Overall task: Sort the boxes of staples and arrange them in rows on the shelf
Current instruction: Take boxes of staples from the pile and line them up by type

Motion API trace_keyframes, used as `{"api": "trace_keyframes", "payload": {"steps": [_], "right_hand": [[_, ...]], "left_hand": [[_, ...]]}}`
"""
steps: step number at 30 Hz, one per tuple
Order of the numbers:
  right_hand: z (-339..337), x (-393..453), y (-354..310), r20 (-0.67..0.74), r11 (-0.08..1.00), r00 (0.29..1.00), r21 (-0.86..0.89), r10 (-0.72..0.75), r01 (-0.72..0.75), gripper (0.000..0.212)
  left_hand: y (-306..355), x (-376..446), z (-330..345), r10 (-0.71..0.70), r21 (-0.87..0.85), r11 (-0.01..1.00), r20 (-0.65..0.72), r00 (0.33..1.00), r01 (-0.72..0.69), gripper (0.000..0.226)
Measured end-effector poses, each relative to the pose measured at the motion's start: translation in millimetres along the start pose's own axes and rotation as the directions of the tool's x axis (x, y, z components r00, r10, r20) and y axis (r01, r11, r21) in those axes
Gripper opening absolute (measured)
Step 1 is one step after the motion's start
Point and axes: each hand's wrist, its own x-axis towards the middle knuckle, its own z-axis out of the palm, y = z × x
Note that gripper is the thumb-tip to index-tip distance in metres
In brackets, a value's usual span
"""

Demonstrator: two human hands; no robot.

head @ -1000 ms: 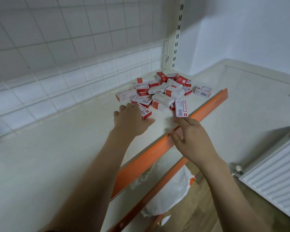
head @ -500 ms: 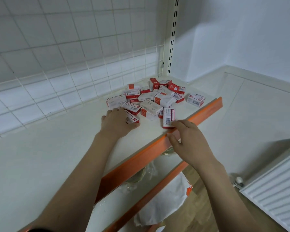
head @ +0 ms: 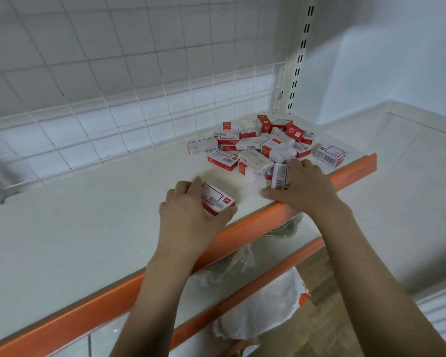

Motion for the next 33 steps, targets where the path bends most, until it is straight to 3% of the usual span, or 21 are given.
{"api": "trace_keyframes", "payload": {"steps": [8, 18, 26, 30, 33], "right_hand": [[0, 9, 4, 0.084, 0.998, 0.996, 0.064, -0.008, 0.003, 0.091], [17, -8, -5, -0.202, 0.960, 0.977, 0.255, -0.062, 0.114, 0.078], [17, -33, -45, -0.151, 0.816, 0.967, 0.519, -0.205, 0.254, 0.072], [18, -42, -70, -0.135, 0.784, 0.948, 0.536, -0.288, 0.314, 0.081], [23, -45, -88, -0.048, 0.804, 0.939, 0.503, -0.341, 0.318, 0.061]], "left_hand": [[1, -19, -3, -0.022, -0.094, 0.995, -0.116, 0.993, 0.011, 0.078], [-1, -31, -4, -0.132, -0.300, 0.949, -0.109, 0.985, 0.094, 0.075], [-18, -36, -16, -0.160, -0.372, 0.924, -0.159, 0.974, 0.091, 0.078], [-32, -42, -30, -0.144, -0.339, 0.937, -0.172, 0.975, 0.078, 0.059], [-46, -47, -44, -0.177, -0.348, 0.932, -0.189, 0.966, 0.103, 0.044]]}}
